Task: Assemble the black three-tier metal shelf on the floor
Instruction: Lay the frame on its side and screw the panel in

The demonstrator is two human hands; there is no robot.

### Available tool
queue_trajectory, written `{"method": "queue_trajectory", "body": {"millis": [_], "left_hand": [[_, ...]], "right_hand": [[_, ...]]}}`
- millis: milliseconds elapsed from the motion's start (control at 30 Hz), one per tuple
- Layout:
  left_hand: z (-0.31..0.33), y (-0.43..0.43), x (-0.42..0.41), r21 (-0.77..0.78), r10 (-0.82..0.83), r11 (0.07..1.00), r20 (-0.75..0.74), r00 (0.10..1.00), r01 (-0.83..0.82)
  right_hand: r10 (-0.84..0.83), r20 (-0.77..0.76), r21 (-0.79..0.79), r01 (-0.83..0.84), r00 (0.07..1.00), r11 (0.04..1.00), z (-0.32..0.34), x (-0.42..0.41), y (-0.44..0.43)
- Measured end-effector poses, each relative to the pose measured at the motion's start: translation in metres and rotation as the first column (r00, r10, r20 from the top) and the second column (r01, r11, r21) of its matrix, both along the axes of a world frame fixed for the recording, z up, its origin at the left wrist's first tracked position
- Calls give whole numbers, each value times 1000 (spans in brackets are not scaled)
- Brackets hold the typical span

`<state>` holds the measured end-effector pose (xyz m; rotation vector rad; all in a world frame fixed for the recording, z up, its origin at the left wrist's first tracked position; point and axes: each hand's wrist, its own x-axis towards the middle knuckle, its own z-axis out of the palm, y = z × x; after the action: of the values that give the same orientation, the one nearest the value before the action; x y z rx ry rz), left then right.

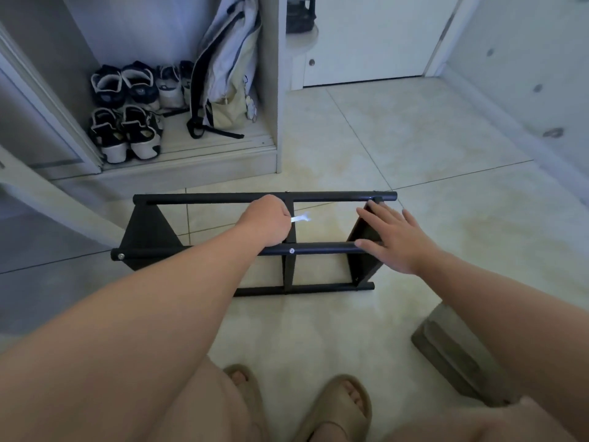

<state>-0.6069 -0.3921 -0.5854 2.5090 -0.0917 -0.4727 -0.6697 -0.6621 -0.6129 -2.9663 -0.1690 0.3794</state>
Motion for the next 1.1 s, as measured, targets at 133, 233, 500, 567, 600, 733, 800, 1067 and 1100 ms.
{"method": "queue_trajectory", "body": {"millis": [133,233,500,567,600,733,800,1067,1100], "left_hand": [[27,-59,-30,-69,-105,992,2,994,105],[33,-113,-51,-97,-215,972,4,977,214],[-33,-254,-78,44,-653,744,-161,740,666],[-54,-286,-83,70,-733,649,-210,647,758],[-65,-301,-86,73,-763,606,-227,605,792],[-125,-344,-100,24,-777,573,-303,552,819],[-157,-354,-111,-20,-751,611,-330,571,792],[-215,-362,-136,-71,-694,692,-342,634,719],[-213,-361,-134,-71,-696,688,-345,630,722]], "right_hand": [[-115,35,-28,116,993,993,24,-47,-57],[-250,6,-43,250,968,967,28,-85,-95],[-500,-192,-66,497,845,865,-35,-174,-189],[-547,-259,-70,550,796,832,-61,-185,-207],[-566,-289,-69,573,772,817,-74,-190,-213],[-634,-354,-47,664,687,746,-126,-200,-227],[-651,-359,-40,686,669,727,-147,-201,-228],[-684,-401,-11,744,609,668,-183,-195,-221],[-686,-401,-6,747,607,664,-182,-195,-220]]}}
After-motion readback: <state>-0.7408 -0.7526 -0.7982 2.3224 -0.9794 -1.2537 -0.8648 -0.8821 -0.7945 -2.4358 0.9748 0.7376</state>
